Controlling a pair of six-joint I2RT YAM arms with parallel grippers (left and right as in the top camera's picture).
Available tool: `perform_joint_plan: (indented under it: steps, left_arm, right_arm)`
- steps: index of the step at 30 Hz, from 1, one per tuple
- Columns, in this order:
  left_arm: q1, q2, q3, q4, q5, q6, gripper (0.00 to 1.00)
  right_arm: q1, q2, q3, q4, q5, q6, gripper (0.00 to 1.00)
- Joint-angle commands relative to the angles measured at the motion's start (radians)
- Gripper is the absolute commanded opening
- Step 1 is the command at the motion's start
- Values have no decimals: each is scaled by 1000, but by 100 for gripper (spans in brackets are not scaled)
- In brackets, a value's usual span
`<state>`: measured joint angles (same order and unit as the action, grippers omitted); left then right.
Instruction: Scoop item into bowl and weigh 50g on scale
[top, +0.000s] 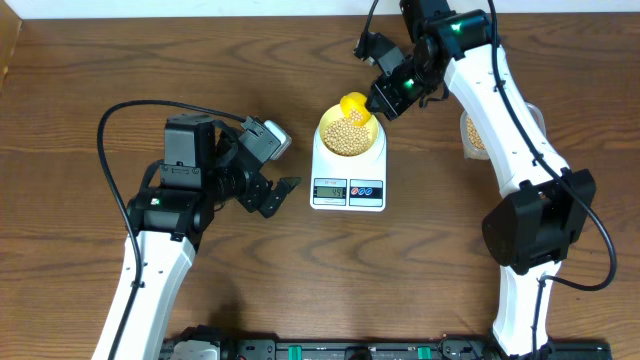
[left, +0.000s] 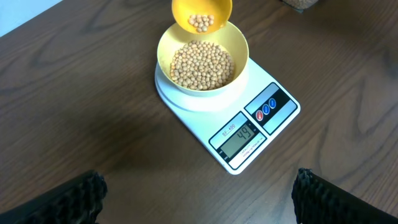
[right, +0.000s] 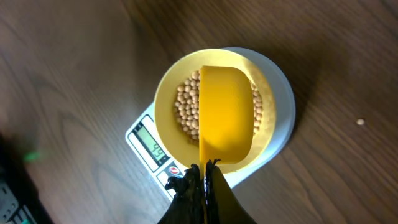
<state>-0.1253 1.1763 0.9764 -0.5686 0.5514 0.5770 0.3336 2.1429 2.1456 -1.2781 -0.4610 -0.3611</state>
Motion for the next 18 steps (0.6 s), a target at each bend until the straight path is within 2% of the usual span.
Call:
perform_joint_plan:
  steps: [1, 18]
  left_arm:
    - [3, 7, -4, 1, 5, 10, 97]
    - [3, 7, -4, 1, 5, 10, 98]
  right_arm:
    - [13, -34, 14, 2, 15, -30, 1]
    - [34, -34, 14, 7, 35, -62, 1]
